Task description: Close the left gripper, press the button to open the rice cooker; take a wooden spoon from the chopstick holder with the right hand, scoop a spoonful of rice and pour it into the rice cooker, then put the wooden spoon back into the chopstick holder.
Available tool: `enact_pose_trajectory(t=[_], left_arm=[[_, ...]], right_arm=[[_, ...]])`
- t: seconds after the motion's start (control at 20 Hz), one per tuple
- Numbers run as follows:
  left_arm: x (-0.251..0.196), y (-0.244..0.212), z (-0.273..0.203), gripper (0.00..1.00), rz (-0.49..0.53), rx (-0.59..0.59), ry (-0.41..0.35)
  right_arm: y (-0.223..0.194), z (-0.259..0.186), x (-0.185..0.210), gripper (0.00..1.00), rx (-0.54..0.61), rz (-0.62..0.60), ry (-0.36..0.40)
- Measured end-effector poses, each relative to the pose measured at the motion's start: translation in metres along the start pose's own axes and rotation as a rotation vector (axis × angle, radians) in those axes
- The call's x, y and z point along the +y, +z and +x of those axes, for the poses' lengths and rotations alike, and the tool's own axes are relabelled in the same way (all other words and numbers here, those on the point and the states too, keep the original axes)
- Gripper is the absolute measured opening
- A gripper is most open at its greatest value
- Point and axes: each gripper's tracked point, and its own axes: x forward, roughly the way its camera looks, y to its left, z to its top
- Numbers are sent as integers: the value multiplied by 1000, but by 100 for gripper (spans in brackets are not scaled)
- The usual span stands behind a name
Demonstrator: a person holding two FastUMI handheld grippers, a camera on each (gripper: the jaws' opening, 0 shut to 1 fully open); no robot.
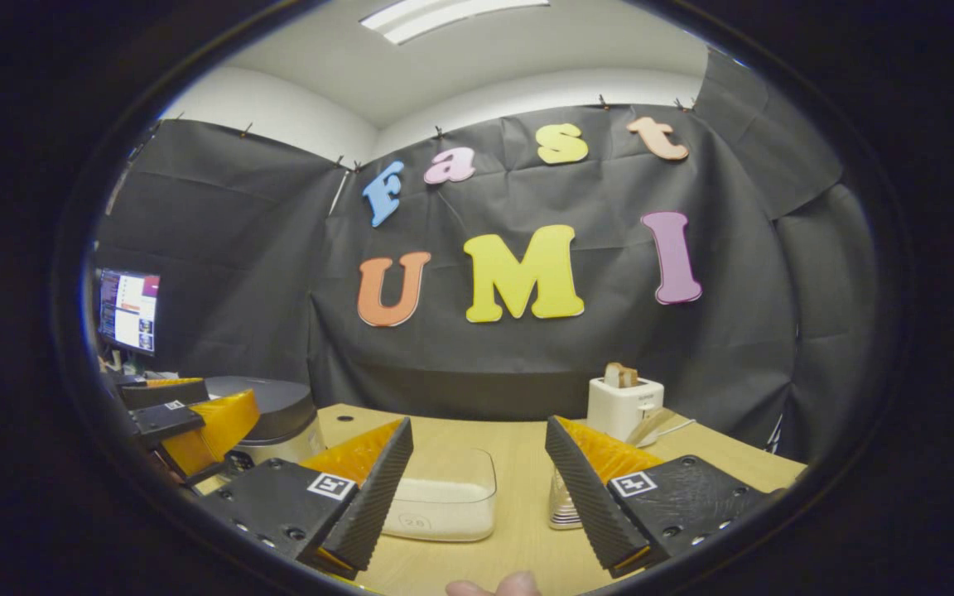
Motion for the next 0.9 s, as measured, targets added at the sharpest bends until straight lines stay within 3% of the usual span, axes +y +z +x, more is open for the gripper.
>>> enact_pose_trajectory(t=[0.25, 0.3, 0.45, 0.75, 0.9], left_arm=[[26, 0, -3, 97, 5, 46, 89], [34, 4, -3, 97, 14, 56, 106], [64, 16, -3, 97, 75, 80, 162], [106, 27, 6, 95, 105, 206, 190], [107, 16, 18, 89, 68, 343, 151]], right_arm=[[-1, 1, -6, 95, -2, 23, 35], [-3, 2, -7, 92, -3, 29, 46], [-13, 5, -8, 95, 24, 39, 90], [-14, 7, -28, 96, 32, 59, 96], [-15, 5, -37, 96, 25, 66, 93]])
